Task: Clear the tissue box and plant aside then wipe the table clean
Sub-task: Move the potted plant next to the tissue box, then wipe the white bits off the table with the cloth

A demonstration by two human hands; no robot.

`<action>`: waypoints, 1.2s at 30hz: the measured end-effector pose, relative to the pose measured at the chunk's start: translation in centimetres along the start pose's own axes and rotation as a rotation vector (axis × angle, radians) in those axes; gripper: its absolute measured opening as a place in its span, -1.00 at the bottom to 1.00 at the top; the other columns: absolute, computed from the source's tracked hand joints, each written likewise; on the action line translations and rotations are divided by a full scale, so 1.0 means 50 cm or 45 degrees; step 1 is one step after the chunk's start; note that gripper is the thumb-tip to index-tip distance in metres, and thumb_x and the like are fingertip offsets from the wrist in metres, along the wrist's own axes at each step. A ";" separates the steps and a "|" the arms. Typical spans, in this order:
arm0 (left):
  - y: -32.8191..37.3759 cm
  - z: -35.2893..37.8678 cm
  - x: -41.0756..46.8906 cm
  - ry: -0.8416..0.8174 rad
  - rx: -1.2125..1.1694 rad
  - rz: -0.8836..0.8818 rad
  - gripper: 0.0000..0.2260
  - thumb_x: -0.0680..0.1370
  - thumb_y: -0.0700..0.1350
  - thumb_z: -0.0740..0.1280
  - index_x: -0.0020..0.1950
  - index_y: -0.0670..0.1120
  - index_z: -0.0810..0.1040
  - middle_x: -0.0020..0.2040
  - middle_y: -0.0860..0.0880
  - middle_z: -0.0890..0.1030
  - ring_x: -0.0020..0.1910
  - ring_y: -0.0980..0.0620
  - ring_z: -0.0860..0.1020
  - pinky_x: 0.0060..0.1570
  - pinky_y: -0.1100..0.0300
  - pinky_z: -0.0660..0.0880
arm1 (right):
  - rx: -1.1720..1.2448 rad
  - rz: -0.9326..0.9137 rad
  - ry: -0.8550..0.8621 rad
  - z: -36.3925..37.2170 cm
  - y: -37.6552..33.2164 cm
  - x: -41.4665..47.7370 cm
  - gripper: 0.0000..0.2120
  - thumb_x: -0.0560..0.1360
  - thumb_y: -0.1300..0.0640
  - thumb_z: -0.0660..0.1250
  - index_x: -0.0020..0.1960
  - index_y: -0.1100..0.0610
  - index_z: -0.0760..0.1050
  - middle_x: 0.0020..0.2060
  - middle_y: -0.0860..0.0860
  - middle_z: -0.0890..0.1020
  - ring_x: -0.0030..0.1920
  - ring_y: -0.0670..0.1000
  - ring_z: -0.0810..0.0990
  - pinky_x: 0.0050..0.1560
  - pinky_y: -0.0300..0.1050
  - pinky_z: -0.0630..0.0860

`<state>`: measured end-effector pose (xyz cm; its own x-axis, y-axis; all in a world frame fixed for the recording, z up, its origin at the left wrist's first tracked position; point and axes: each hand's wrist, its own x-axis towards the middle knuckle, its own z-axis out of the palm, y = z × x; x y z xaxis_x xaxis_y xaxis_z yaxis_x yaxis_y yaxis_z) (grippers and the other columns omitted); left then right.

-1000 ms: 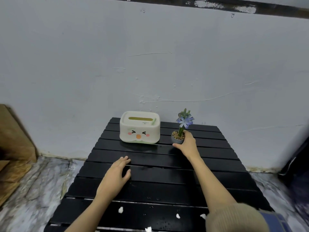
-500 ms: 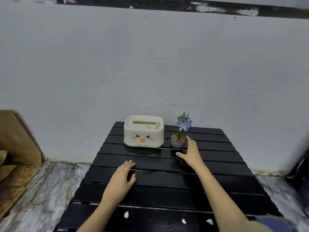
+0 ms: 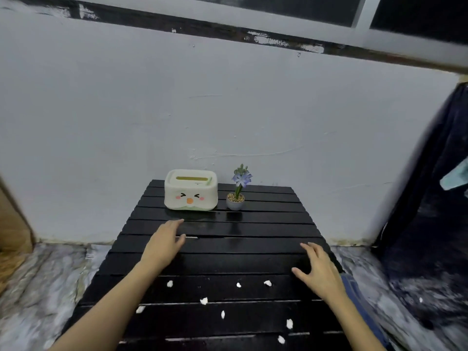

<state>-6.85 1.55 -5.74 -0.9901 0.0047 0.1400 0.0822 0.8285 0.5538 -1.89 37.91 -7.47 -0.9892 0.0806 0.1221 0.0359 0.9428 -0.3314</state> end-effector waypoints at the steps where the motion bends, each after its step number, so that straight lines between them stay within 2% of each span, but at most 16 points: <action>1: 0.005 -0.004 -0.010 -0.011 0.006 0.009 -0.59 0.53 -0.11 0.23 0.37 -0.11 0.29 0.33 -0.14 0.44 0.33 -0.10 0.38 0.31 0.00 0.35 | -0.046 0.030 0.011 -0.013 0.020 -0.020 -0.37 0.40 -0.10 0.34 0.39 0.07 0.23 0.40 0.06 0.28 0.38 0.08 0.28 0.34 0.02 0.31; 6: 0.027 -0.019 -0.048 -0.094 0.052 0.072 -0.59 0.53 -0.12 0.23 0.37 -0.12 0.30 0.35 -0.14 0.42 0.34 -0.12 0.36 0.33 -0.03 0.34 | 0.008 0.186 -0.093 -0.059 0.117 -0.110 -0.37 0.41 -0.10 0.35 0.39 0.07 0.23 0.41 0.10 0.27 0.37 0.15 0.30 0.33 0.08 0.31; 10: 0.032 -0.017 -0.070 -0.163 0.061 0.115 -0.60 0.53 -0.15 0.22 0.36 -0.12 0.31 0.38 -0.14 0.39 0.34 -0.13 0.35 0.33 0.00 0.31 | 0.220 0.192 -0.138 -0.041 0.132 -0.140 -0.45 0.50 0.00 0.27 0.42 0.12 0.20 0.46 0.15 0.18 0.45 0.14 0.16 0.44 0.07 0.15; 14: 0.019 -0.020 -0.093 -0.166 0.049 0.114 -0.61 0.53 -0.16 0.22 0.36 -0.12 0.32 0.40 -0.15 0.36 0.36 -0.14 0.33 0.37 -0.01 0.28 | 0.135 0.256 -0.130 -0.027 0.116 -0.124 -0.49 0.55 0.07 0.20 0.43 0.16 0.15 0.47 0.18 0.14 0.46 0.17 0.13 0.45 0.06 0.13; 18: -0.008 -0.020 -0.126 -0.195 0.035 0.080 -0.62 0.53 -0.16 0.23 0.35 -0.11 0.33 0.41 -0.14 0.36 0.37 -0.13 0.32 0.37 0.00 0.26 | 0.078 0.219 -0.026 -0.010 0.076 -0.117 -0.56 0.52 0.28 0.17 0.39 0.25 0.23 0.43 0.21 0.25 0.43 0.19 0.19 0.41 0.04 0.17; 21: -0.042 -0.028 -0.156 -0.196 0.017 0.052 -0.62 0.52 -0.17 0.24 0.34 -0.11 0.35 0.40 -0.14 0.37 0.34 -0.14 0.36 0.35 0.00 0.30 | 0.150 0.199 0.044 0.001 0.046 -0.128 -0.58 0.50 0.36 0.15 0.35 0.23 0.30 0.41 0.18 0.31 0.42 0.16 0.23 0.37 0.03 0.25; 24: -0.073 -0.050 -0.190 -0.123 -0.046 0.015 -0.65 0.52 -0.20 0.25 0.31 -0.12 0.38 0.36 -0.15 0.42 0.24 -0.15 0.46 0.30 0.02 0.36 | 0.145 0.200 0.059 0.016 0.016 -0.133 -0.57 0.50 0.40 0.11 0.36 0.25 0.28 0.41 0.20 0.30 0.44 0.16 0.20 0.40 0.04 0.21; 29: -0.122 -0.071 -0.276 -0.046 -0.049 0.041 -0.65 0.51 -0.25 0.24 0.30 -0.13 0.40 0.34 -0.14 0.45 0.39 -0.09 0.33 0.38 0.02 0.29 | 0.127 0.217 0.148 0.064 -0.080 -0.149 -0.56 0.50 0.41 0.08 0.37 0.29 0.24 0.40 0.20 0.31 0.45 0.17 0.15 0.46 0.02 0.16; 36: -0.184 -0.080 -0.332 0.027 -0.100 -0.123 -0.69 0.52 -0.30 0.21 0.25 -0.18 0.45 0.31 -0.18 0.48 0.38 -0.14 0.35 0.38 -0.03 0.28 | 0.163 0.268 0.190 0.104 -0.199 -0.165 -0.53 0.50 0.42 0.09 0.40 0.25 0.20 0.43 0.15 0.28 0.47 0.14 0.10 0.43 0.00 0.19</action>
<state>9.27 -8.39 -9.91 -0.9913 -0.0858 0.0997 -0.0041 0.7781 0.6281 5.16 26.16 -10.05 -0.9298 0.3259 0.1709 0.2109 0.8525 -0.4783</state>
